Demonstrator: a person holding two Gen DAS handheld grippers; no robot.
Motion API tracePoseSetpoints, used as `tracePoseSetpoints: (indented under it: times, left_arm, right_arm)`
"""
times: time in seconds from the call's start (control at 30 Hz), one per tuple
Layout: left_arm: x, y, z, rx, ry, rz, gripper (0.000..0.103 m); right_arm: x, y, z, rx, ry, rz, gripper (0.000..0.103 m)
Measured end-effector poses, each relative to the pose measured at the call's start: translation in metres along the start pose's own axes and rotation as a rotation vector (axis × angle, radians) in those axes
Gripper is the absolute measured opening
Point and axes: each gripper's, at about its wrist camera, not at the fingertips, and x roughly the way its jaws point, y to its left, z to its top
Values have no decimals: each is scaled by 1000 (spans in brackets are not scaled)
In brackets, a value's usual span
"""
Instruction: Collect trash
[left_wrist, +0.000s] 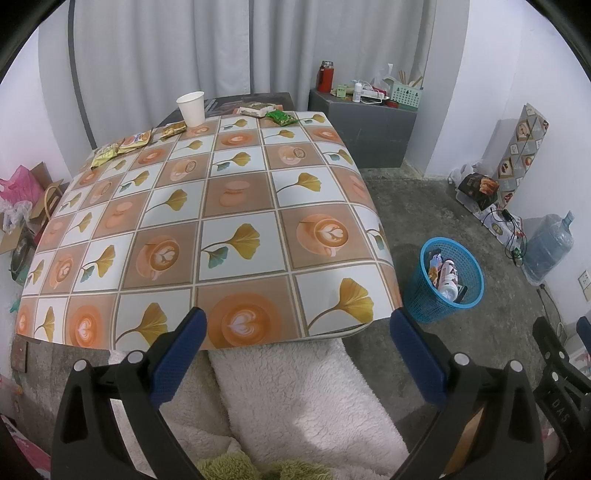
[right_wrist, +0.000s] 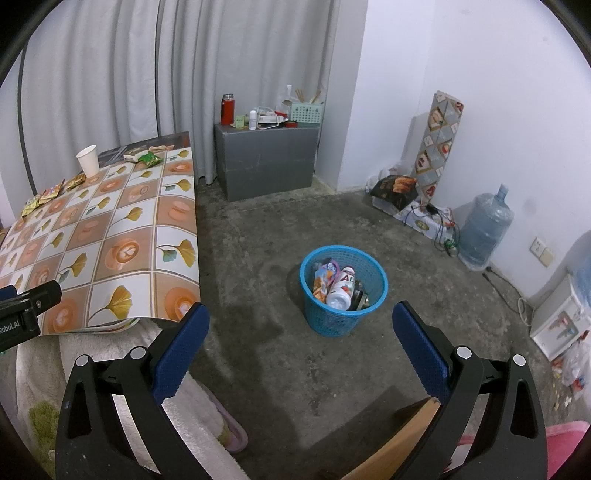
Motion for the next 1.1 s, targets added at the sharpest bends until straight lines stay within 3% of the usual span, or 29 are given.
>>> tracePoseSetpoints:
  times: [1.1]
  left_arm:
    - [-1, -1, 1, 1, 1, 1, 97]
  right_arm:
    - [3, 1, 1, -6, -3, -4, 95]
